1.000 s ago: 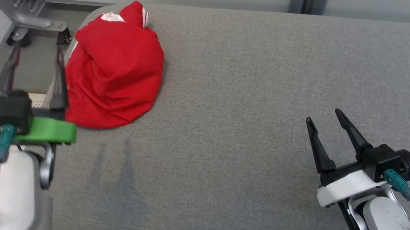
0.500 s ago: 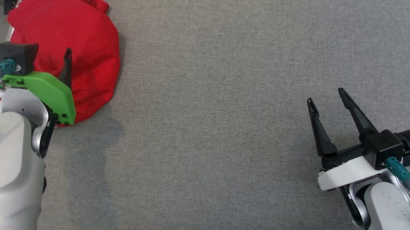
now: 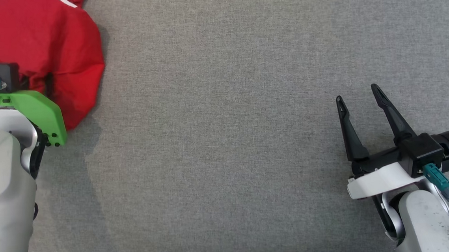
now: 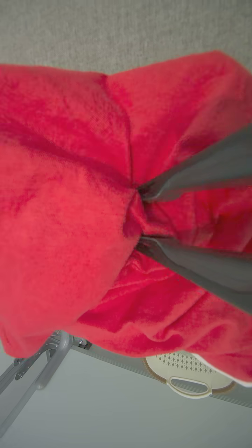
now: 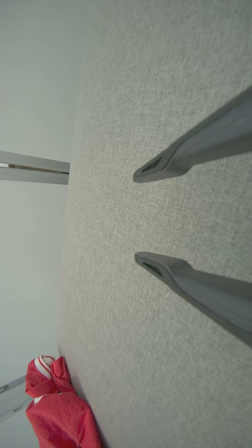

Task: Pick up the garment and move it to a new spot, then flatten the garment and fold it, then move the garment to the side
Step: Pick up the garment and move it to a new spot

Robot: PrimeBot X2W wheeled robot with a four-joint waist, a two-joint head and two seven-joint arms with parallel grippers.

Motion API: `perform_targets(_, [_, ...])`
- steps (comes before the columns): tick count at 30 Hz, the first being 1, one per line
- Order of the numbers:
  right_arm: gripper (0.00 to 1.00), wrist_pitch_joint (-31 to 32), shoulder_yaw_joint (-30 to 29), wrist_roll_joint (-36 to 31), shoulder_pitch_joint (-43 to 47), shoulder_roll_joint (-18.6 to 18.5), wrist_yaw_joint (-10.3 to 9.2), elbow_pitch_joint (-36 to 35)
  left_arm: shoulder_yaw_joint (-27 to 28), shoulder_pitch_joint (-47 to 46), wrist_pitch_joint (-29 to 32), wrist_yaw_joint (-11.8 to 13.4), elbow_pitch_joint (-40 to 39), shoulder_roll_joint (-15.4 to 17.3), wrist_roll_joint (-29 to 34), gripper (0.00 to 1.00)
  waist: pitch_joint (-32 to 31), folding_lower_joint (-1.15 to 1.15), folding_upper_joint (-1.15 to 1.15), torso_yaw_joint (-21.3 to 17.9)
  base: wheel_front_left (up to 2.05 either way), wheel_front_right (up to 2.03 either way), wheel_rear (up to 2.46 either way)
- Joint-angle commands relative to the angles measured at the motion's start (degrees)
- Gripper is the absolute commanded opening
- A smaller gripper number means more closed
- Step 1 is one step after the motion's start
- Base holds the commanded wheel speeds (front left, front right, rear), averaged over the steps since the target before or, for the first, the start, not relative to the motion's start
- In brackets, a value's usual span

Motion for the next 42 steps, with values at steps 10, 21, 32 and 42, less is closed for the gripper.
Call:
perform_targets(10, [1.0,-0.2,0.3,2.6,0.1,-0.2,0.0,1.8,-2.8,-5.2,-5.3,-0.3,0.6,2.3,1.7,0.0,-6.7,-0.01,0.0,0.4,0.0,0.0,0.0])
perform_targets(21, [1.0,-0.2,-0.7,7.4,3.3,-0.2,0.0,3.6,-8.8,-9.3,-6.9,-0.4,-7.0,3.5,4.6,0.0,-18.3,-0.01,0.0,-4.0,0.0,0.0,0.0])
perform_targets(32, [1.0,-0.2,-3.4,10.3,6.0,-0.2,0.0,3.8,-16.0,-9.3,-3.1,-0.4,-22.3,-2.9,-4.4,0.0,-21.9,-0.01,0.0,-14.1,0.0,0.0,0.0])
perform_targets(42, [1.0,-0.2,-3.2,12.2,3.8,-0.1,0.0,3.5,-18.9,4.4,-7.0,2.1,-23.7,-14.0,-12.7,0.0,-16.0,-0.01,0.0,-20.5,0.0,0.0,0.0])
